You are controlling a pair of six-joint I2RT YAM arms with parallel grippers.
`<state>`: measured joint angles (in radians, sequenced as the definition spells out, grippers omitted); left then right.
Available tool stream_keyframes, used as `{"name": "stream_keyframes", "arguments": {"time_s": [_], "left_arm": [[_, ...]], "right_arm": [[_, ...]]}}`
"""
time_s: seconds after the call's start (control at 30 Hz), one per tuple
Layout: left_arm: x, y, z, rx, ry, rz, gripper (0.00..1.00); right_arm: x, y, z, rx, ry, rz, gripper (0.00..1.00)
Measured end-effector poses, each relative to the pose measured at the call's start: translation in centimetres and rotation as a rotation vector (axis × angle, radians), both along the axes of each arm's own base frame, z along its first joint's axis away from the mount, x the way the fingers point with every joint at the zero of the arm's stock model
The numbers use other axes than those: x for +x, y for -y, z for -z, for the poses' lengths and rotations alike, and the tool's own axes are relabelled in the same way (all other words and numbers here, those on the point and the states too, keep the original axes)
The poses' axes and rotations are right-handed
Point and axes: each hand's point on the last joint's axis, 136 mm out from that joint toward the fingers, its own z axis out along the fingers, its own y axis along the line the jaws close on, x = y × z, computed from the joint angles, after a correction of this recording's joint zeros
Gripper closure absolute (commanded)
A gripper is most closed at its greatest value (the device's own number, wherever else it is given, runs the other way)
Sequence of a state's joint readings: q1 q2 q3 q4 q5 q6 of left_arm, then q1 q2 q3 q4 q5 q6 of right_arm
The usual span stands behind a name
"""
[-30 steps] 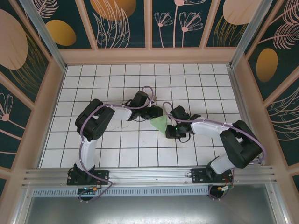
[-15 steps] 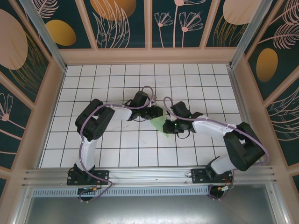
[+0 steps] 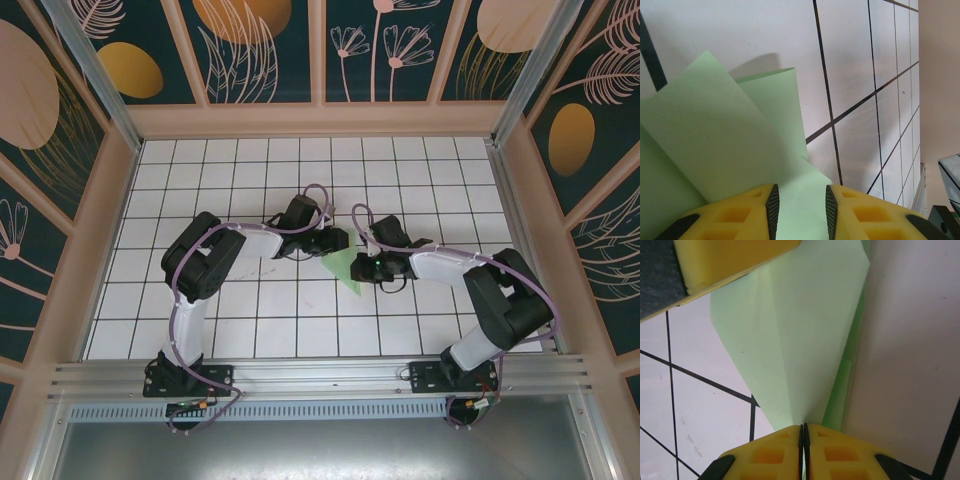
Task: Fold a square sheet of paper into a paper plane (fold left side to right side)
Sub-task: Fourth fold the wing at the center of the table.
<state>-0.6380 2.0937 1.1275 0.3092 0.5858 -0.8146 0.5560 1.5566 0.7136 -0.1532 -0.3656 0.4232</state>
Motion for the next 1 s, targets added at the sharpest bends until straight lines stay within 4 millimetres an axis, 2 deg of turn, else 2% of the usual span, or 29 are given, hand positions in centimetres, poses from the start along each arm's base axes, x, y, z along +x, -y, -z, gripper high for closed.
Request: {"name": "stream_keyframes", "arguments": {"time_s": [0.17, 0.3, 0.37, 0.7, 1.0], "left_arm": [[0.0, 0.0, 0.0, 0.002, -0.003, 0.000, 0.65], [0.0, 0.0, 0.0, 0.003, -0.004, 0.000, 0.65], [0.0, 0.0, 0.0, 0.005, -0.006, 0.000, 0.65], [0.0, 0.1, 0.0, 0.009, -0.005, -0.001, 0.65], [0.1, 0.1, 0.1, 0.010, -0.004, -0.003, 0.65]], "right_arm": [[-0.1, 0.2, -0.7, 0.003, 0.022, 0.002, 0.71], [0.2, 0.0, -3.0, 0.045, 0.078, 0.004, 0.67], [0.0, 0.0, -3.2, 0.050, 0.083, 0.006, 0.66], [-2.1, -0.5, -0.8, 0.015, 0.002, -0.022, 0.65], [-2.4, -0.3, 0.7, -0.042, -0.018, -0.027, 0.71]]}}
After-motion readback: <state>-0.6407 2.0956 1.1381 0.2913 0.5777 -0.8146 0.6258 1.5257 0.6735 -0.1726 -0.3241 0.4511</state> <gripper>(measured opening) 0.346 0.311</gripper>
